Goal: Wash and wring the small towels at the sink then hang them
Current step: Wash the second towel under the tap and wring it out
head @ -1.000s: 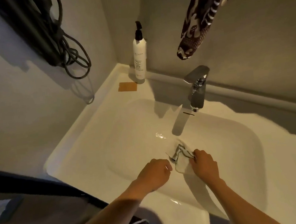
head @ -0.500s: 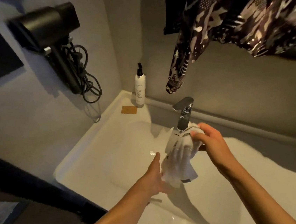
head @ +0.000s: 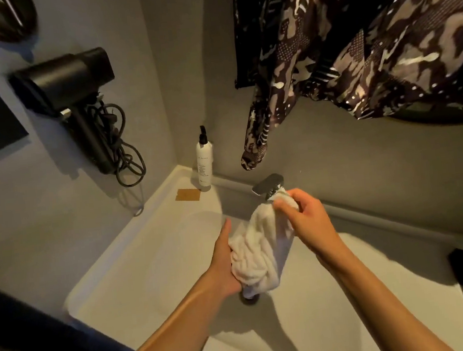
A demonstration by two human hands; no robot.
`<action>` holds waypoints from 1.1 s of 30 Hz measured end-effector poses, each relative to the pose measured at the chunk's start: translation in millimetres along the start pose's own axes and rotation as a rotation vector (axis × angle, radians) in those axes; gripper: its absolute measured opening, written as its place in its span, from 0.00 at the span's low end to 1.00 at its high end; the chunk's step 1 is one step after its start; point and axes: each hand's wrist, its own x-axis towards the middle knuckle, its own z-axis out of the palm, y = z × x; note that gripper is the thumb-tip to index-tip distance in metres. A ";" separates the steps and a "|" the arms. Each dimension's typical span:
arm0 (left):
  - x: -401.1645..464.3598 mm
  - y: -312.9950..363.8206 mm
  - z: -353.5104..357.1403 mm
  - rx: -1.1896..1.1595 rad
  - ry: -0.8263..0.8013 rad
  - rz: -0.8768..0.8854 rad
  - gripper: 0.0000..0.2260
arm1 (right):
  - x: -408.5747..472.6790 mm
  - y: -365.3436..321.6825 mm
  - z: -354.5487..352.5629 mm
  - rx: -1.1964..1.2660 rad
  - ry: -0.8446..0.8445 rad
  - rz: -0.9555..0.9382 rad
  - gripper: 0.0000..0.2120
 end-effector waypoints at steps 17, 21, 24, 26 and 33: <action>7.1 15.1 -16.7 0.256 0.025 0.017 0.12 | -65.7 136.8 128.7 1.176 -0.167 1.086 0.26; 12.6 21.0 -20.8 0.476 0.016 0.020 0.08 | -63.3 140.9 126.6 1.631 -0.494 0.805 0.31; 20.2 25.7 -28.5 0.736 0.098 0.133 0.06 | -54.7 122.6 113.9 1.645 -0.595 0.735 0.37; 25.9 28.9 -26.6 0.896 0.078 0.206 0.10 | -54.7 116.1 107.3 1.581 -0.619 0.739 0.32; 36.7 25.5 -2.5 1.211 -0.100 0.279 0.13 | -41.5 100.2 82.1 1.387 -0.513 1.029 0.12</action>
